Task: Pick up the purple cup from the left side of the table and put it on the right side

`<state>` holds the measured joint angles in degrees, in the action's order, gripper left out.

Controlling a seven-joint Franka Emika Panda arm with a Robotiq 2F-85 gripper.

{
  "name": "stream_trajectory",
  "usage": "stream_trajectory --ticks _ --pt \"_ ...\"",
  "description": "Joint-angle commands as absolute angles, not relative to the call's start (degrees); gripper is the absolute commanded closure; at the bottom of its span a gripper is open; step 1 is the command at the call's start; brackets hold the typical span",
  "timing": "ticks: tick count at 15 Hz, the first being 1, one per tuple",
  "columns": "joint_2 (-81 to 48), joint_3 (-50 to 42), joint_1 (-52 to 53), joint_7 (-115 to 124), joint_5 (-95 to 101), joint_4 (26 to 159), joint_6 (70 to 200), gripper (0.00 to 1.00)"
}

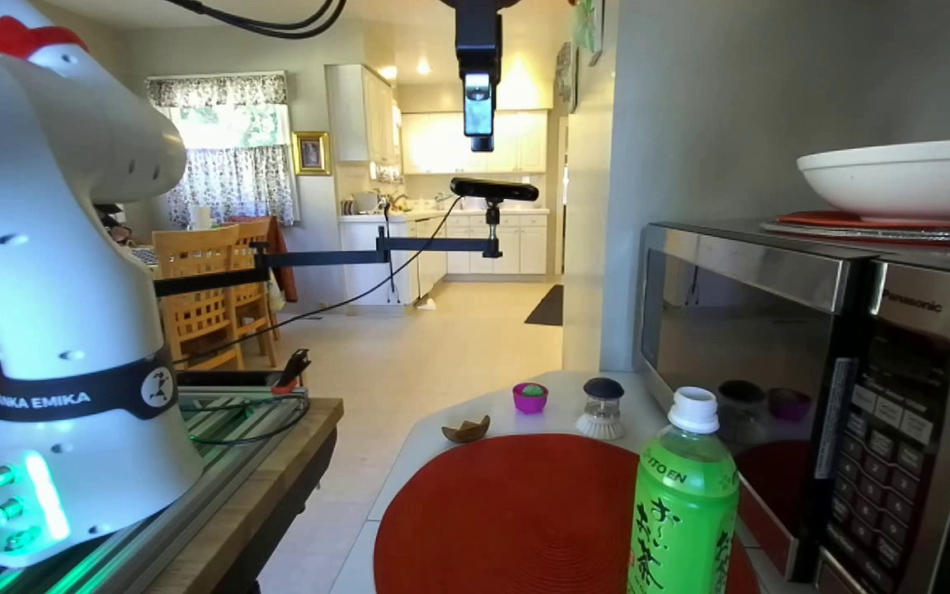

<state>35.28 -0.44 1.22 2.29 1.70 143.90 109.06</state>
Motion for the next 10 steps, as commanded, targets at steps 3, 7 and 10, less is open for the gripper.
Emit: stream_trajectory --ticks 3,7,10 --pt "35.3 0.0 0.7 2.0 1.4 143.8 108.9 0.00" --pt "34.2 1.5 1.8 4.4 -0.6 145.4 111.7 0.00" --pt "32.5 4.5 3.8 7.8 -3.9 147.9 116.6 0.00"
